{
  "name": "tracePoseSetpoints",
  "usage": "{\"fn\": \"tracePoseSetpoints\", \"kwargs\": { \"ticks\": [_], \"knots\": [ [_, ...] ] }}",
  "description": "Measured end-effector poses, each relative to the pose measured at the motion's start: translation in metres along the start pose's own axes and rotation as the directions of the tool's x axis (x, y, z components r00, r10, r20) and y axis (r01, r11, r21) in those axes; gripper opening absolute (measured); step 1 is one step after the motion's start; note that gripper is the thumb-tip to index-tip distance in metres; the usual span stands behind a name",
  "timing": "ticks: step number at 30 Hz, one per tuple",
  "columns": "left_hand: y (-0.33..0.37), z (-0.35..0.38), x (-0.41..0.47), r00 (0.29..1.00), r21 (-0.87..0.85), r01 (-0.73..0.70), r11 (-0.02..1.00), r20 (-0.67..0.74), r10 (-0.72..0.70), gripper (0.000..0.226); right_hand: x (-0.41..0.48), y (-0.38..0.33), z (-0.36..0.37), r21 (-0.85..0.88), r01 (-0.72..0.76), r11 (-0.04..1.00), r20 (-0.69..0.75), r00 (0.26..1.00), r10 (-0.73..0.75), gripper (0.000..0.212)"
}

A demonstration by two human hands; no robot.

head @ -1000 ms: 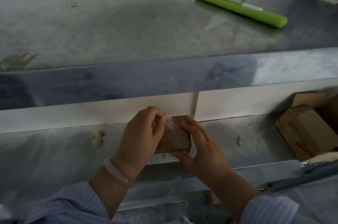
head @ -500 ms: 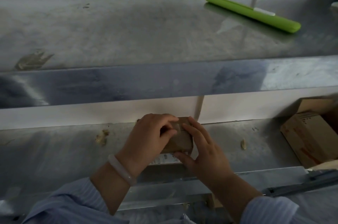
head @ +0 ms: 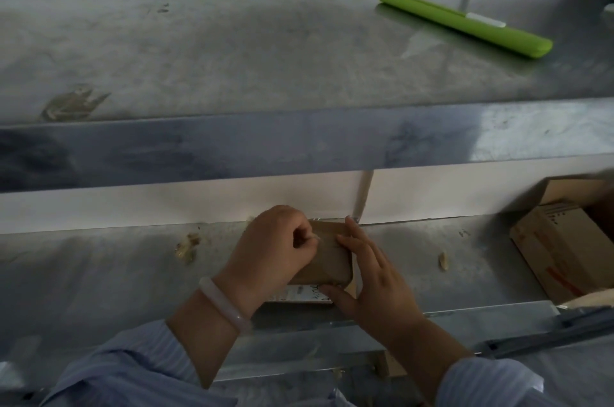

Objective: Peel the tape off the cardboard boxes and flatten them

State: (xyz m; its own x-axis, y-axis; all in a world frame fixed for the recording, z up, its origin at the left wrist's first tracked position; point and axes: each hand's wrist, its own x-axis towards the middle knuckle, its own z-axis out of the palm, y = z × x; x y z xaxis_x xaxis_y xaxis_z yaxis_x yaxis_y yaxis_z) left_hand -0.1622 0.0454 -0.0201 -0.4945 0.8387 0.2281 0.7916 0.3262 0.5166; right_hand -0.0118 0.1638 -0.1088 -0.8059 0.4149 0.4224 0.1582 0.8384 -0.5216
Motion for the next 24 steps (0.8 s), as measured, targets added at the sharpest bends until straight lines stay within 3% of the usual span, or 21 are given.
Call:
{"fn": "tracePoseSetpoints", "kwargs": {
  "ticks": [4,8,11,14,19,22,24],
  "knots": [
    [-0.008,-0.008,-0.003,0.989,-0.174,0.065,0.983,-0.120,-0.086,0.013,0.001,0.002,-0.006,0.053,-0.035,0.998,0.041,0.999,0.033,0.071],
    [-0.010,-0.008,-0.010,0.980,-0.075,-0.025,0.997,-0.199,0.010,0.015,0.001,-0.001,-0.008,0.056,-0.046,0.997,0.032,0.998,0.045,0.070],
    [-0.016,-0.003,-0.016,0.977,0.132,-0.175,0.976,-0.101,0.189,0.021,-0.001,-0.001,-0.007,0.048,-0.041,0.998,0.018,0.999,0.040,0.070],
    [-0.020,0.001,-0.020,0.958,0.187,-0.281,0.941,0.000,0.286,0.025,-0.002,0.000,-0.007,0.036,-0.019,0.999,0.010,1.000,0.019,0.069],
    [-0.016,0.000,-0.016,0.979,0.057,-0.202,0.978,0.011,0.202,0.025,0.002,0.001,-0.010,0.005,0.010,1.000,0.026,1.000,-0.010,0.072],
    [-0.013,0.001,-0.010,0.987,0.094,-0.147,0.985,0.076,0.140,0.040,0.004,0.000,-0.011,-0.025,0.033,0.999,0.063,0.998,-0.031,0.072],
    [-0.011,0.004,-0.008,0.987,0.145,-0.151,0.978,0.082,0.140,0.039,0.003,0.001,-0.011,-0.056,0.036,0.998,0.065,0.997,-0.032,0.072]
  ]
}}
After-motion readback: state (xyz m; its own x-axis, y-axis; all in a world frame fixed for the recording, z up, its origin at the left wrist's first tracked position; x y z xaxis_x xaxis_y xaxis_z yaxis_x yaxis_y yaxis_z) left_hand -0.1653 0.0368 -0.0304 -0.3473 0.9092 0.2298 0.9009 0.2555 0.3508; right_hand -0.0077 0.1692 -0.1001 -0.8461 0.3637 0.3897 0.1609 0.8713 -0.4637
